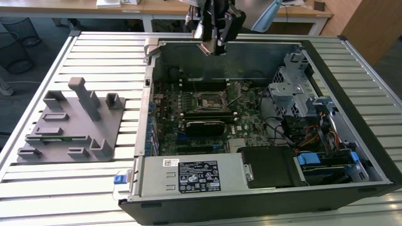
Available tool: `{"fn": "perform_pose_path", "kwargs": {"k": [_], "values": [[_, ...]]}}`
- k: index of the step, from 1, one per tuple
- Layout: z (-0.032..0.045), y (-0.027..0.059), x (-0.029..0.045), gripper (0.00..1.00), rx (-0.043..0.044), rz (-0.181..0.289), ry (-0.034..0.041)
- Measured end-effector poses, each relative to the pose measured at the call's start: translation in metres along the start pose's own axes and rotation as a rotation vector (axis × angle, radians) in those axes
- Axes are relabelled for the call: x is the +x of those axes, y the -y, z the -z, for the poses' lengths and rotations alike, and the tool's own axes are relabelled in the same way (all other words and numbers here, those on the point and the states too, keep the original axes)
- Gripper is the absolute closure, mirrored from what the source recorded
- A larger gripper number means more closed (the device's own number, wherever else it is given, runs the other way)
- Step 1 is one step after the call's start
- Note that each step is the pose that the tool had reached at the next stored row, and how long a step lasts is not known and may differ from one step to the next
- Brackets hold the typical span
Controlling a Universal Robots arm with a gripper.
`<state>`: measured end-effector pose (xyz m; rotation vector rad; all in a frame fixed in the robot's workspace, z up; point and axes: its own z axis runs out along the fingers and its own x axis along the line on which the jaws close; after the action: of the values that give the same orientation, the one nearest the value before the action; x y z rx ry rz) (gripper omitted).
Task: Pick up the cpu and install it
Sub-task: 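Place the cpu into insertion slot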
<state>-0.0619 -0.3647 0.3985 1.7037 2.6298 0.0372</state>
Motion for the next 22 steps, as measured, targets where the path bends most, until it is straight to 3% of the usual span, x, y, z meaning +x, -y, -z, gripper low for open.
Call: {"fn": "perform_pose_path", "kwargs": {"k": [7, 22], "values": [[-0.0002, -0.0001, 0.0003, 0.47, -0.0003, -0.051, 0.0013], [-0.0032, -0.0013, 0.0029, 0.47, -0.0018, -0.211, 0.0055]]}}
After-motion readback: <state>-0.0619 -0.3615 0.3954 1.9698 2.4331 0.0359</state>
